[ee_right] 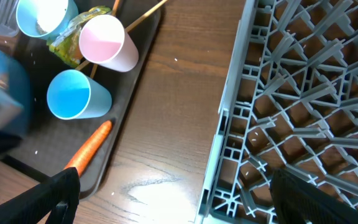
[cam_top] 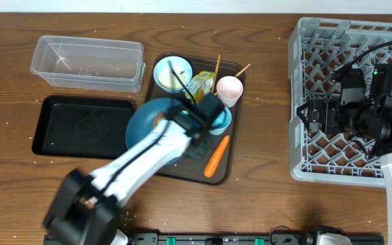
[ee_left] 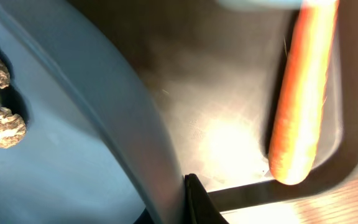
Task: Sort waste into correct bins and load items into the dishwasher rack
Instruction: 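Grasp the blue plate rim with the left gripper and lift, then tilt the blue plate over the black tray to dump the food scrap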
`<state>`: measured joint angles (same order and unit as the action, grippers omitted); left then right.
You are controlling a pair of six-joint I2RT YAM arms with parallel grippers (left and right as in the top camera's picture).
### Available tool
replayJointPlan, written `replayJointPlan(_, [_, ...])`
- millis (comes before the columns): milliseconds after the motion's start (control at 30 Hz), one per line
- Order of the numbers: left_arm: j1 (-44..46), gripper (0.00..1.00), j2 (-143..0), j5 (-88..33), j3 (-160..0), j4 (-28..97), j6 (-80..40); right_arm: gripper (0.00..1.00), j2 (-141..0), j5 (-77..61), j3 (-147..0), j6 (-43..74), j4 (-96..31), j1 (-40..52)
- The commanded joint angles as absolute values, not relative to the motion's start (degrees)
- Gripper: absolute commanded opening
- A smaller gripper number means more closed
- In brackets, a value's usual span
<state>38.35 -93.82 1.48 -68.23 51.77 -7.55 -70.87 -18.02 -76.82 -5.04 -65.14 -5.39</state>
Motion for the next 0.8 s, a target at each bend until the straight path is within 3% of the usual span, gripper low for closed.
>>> replayJointPlan(0, [34.7, 0.06, -87.9, 0.1, -70.4, 51.7, -8.3, 0.91, -70.9, -17.7, -77.8, -5.4, -65.1, -4.8])
replayJointPlan(367, [13.8, 0.06, -79.2, -15.0, -70.4, 46.5, -9.1, 0.92, -70.9, -17.7, -77.8, -5.5, -65.0, -4.8])
replayJointPlan(767, [-19.0, 0.06, -79.4, -51.1, -70.4, 42.6, -2.8, 0.92, -70.9, -16.9, -77.8, -5.5, -65.1, -4.8])
